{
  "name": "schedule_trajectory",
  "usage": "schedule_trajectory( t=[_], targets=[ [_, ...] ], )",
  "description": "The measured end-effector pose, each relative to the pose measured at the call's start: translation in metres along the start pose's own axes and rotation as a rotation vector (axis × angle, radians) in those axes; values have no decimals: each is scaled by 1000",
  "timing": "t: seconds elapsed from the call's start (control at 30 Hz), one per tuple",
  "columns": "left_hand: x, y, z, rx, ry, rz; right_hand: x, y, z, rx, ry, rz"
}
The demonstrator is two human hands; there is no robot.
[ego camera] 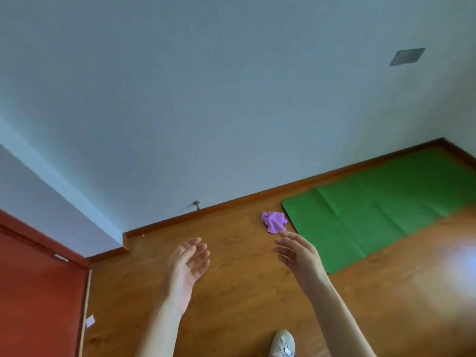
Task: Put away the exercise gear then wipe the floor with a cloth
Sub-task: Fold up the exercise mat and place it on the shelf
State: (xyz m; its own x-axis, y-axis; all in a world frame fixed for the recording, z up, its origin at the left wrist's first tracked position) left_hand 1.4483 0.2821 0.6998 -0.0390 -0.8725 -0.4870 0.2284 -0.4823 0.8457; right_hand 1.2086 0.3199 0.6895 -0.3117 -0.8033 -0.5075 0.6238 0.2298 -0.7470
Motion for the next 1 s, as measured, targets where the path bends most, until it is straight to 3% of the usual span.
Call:
schedule_trajectory(
  t=[0.47, 0.67, 1.0],
  targets=[
    [47, -45, 301, 313, -342, -51, 50, -161, -208, 174, 262, -210],
    [65, -67, 384, 391, -439, -87, 57, -189, -279, 258, 398, -249],
    [119, -88, 517, 516, -527, -105, 116, -262, -342, 278, 468, -300]
  ],
)
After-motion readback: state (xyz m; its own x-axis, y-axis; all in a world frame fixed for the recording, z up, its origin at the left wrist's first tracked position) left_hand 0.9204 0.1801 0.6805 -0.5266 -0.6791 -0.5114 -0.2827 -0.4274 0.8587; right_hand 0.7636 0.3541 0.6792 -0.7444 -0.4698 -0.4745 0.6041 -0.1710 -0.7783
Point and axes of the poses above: each hand's wrist, its own x-axis towards the middle knuckle, its own z-axis out of the palm, y = z × x, the point moved 3 cm from there along x, towards the middle knuckle, and after that the axes turned 11 degrees about x, right-handed, at the moved point
